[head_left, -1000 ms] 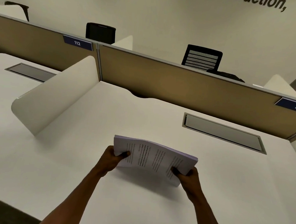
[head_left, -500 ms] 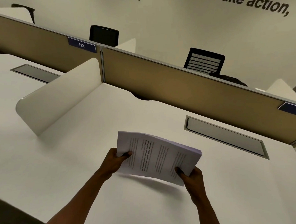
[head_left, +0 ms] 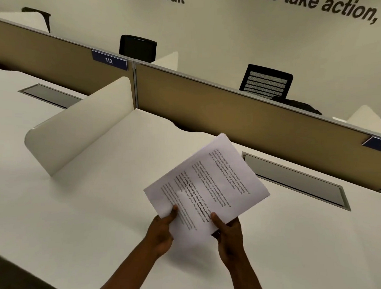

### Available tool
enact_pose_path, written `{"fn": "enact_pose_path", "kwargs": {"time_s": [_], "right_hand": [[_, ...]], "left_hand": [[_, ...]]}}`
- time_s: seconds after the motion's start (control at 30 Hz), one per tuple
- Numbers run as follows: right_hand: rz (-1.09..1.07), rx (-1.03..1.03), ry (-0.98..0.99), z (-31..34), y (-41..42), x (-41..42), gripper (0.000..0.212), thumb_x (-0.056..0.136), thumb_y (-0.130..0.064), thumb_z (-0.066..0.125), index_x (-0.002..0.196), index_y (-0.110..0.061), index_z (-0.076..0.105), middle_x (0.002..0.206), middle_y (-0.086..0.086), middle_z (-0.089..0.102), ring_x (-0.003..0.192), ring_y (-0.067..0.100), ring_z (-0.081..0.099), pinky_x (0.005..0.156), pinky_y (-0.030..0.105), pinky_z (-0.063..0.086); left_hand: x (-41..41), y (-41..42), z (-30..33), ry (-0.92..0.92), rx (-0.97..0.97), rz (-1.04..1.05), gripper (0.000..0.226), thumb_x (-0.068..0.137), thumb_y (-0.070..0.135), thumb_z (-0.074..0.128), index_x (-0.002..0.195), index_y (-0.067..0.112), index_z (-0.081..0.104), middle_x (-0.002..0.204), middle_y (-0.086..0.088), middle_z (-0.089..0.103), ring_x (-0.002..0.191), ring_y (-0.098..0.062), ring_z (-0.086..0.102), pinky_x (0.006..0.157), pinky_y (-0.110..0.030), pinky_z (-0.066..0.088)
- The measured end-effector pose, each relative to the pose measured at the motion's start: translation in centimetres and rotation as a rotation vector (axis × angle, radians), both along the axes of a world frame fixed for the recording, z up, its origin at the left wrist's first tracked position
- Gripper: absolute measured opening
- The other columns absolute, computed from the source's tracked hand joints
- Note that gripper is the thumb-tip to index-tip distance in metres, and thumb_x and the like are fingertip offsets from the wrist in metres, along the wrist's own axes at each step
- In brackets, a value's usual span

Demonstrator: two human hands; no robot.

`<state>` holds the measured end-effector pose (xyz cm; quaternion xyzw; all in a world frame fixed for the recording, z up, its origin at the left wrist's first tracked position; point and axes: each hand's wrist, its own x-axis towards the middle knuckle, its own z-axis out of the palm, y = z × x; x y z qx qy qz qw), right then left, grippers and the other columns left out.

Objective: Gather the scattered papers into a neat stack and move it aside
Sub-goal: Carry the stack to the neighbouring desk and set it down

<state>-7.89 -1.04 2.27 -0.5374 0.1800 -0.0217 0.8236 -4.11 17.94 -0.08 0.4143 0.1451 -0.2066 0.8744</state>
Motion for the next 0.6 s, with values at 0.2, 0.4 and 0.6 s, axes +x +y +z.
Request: {"fn": "enact_pose_path", "kwargs": {"time_s": [0.2, 0.4, 0.6], "right_hand": [[-0.033, -0.121, 0.144, -1.0, 0.7, 1.2, 0.061, 0.084, 0.006, 0.070, 0.134, -0.024, 0.051, 0.122, 0.005, 0.066, 0.106, 0.027, 0.066, 0.066, 0.039, 0.062], [0.095, -0.126, 0.131, 0.2, 0.6, 3.6, 0.057, 0.084, 0.004, 0.071, 0.132, -0.022, 0.054, 0.121, 0.006, 0.069, 0.107, 0.030, 0.068, 0.074, 0.043, 0.062], [0.275, -0.236, 0.034, 3.4, 2.6, 9.3, 0.049, 0.084, 0.001, 0.071, 0.122, -0.029, 0.059, 0.112, -0.002, 0.074, 0.096, 0.021, 0.073, 0.069, 0.035, 0.060]], "left_hand": [[0.2, 2.4, -0.8, 0.257, 0.177, 0.087, 0.053, 0.084, 0.021, 0.075, 0.132, 0.008, 0.057, 0.117, -0.017, 0.070, 0.106, -0.034, 0.067, 0.075, -0.043, 0.060], [5.5, 7.7, 1.9, 0.053, 0.909, 0.181, 0.070, 0.085, 0.037, 0.074, 0.146, 0.023, 0.042, 0.145, -0.008, 0.051, 0.129, -0.027, 0.051, 0.106, -0.040, 0.044], [12.6, 10.7, 7.5, -0.202, 1.004, -0.135, 0.046, 0.094, 0.040, 0.061, 0.137, 0.027, 0.055, 0.131, -0.002, 0.062, 0.122, -0.020, 0.057, 0.106, -0.036, 0.044]]}}
